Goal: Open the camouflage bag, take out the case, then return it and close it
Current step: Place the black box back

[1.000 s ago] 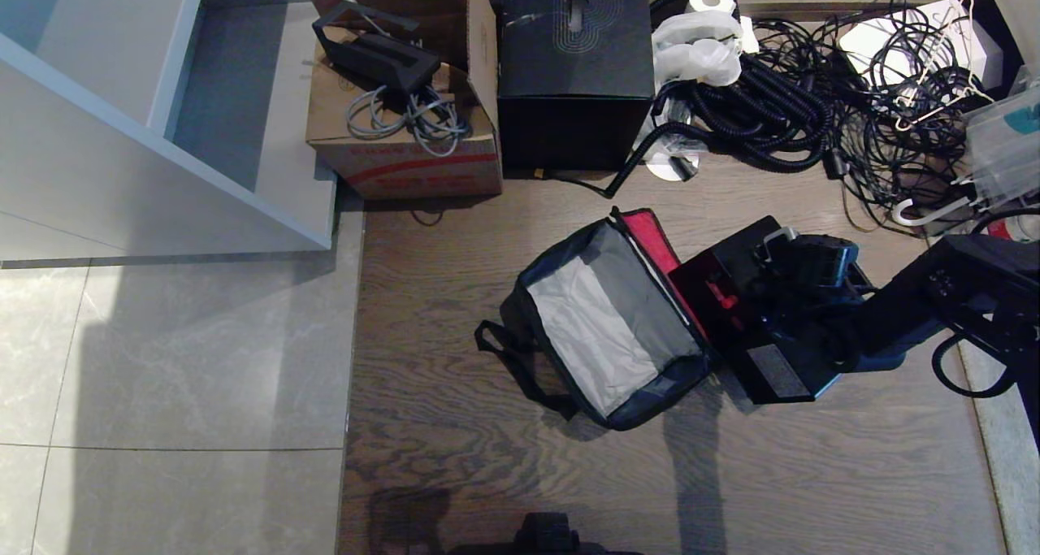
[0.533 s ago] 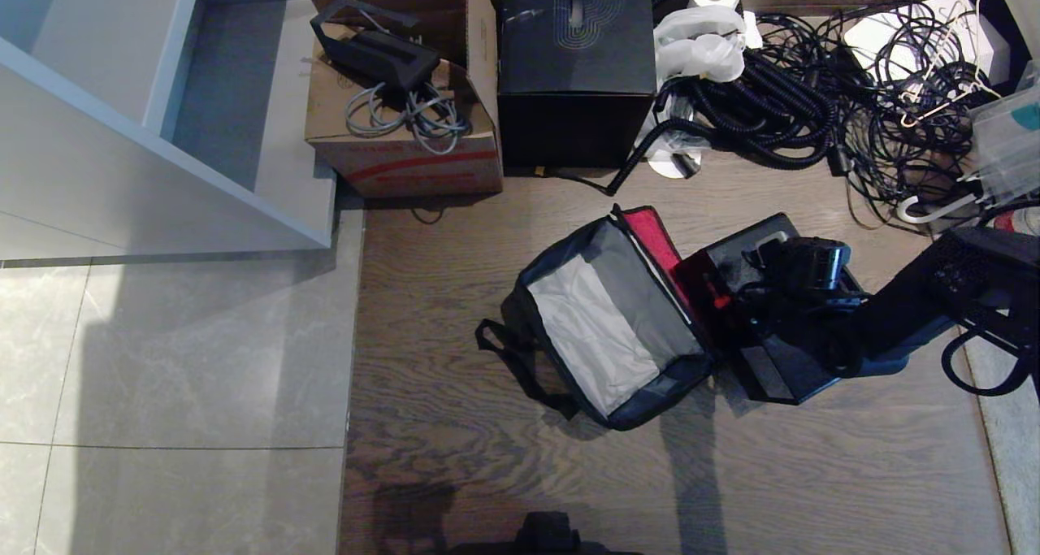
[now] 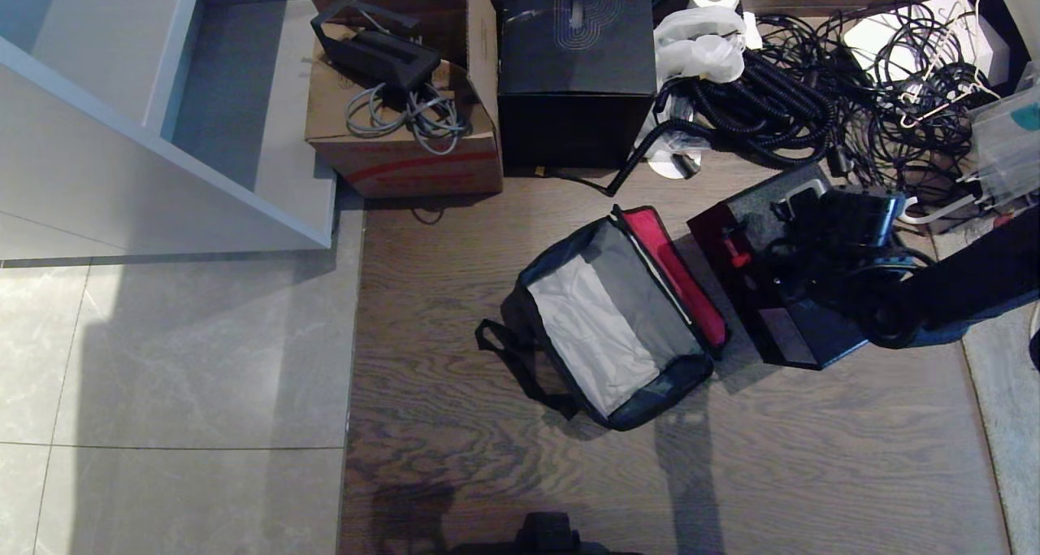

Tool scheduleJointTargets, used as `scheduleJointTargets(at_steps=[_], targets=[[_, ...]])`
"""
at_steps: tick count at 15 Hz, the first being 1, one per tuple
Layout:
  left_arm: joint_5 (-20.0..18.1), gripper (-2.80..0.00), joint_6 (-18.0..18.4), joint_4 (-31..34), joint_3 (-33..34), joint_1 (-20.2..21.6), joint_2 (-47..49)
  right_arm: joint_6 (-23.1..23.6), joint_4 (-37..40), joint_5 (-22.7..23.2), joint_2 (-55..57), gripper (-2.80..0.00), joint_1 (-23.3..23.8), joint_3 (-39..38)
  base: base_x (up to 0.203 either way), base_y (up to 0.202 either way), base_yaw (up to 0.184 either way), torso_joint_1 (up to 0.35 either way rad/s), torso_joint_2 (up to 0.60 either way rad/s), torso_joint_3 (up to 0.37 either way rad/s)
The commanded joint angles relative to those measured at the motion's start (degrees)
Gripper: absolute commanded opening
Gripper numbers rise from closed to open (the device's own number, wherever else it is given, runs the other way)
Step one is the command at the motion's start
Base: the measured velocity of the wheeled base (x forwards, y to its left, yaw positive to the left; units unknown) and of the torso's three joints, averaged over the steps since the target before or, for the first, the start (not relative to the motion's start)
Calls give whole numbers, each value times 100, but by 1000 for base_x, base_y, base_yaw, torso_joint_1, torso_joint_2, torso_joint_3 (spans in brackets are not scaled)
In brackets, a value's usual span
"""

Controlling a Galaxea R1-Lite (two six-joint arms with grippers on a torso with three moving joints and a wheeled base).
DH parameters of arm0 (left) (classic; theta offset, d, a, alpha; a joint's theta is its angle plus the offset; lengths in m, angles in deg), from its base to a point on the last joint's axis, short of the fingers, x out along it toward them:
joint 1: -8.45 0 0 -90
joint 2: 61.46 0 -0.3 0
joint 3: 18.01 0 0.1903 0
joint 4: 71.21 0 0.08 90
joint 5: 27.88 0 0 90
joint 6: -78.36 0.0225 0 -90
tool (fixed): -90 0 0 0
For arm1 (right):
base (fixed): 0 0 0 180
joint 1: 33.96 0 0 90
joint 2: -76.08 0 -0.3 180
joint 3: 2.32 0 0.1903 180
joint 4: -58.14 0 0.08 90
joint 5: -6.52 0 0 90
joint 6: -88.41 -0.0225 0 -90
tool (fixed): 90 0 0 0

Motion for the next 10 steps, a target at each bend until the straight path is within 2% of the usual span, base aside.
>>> scheduleJointTargets(at_steps=[1, 3, 10], targets=[[2, -280, -5, 0, 0, 0, 0, 31, 59, -23, -736, -280, -11, -290, 0, 0, 0, 0, 0, 0], [2, -280, -5, 0, 0, 0, 0, 14, 235, -29, -1162, -280, -143, -596, 0, 0, 0, 0, 0, 0], [2, -280, -5, 0, 0, 0, 0, -89, 593, -102, -1938, -280, -1316, -1133, 0, 0, 0, 0, 0, 0]])
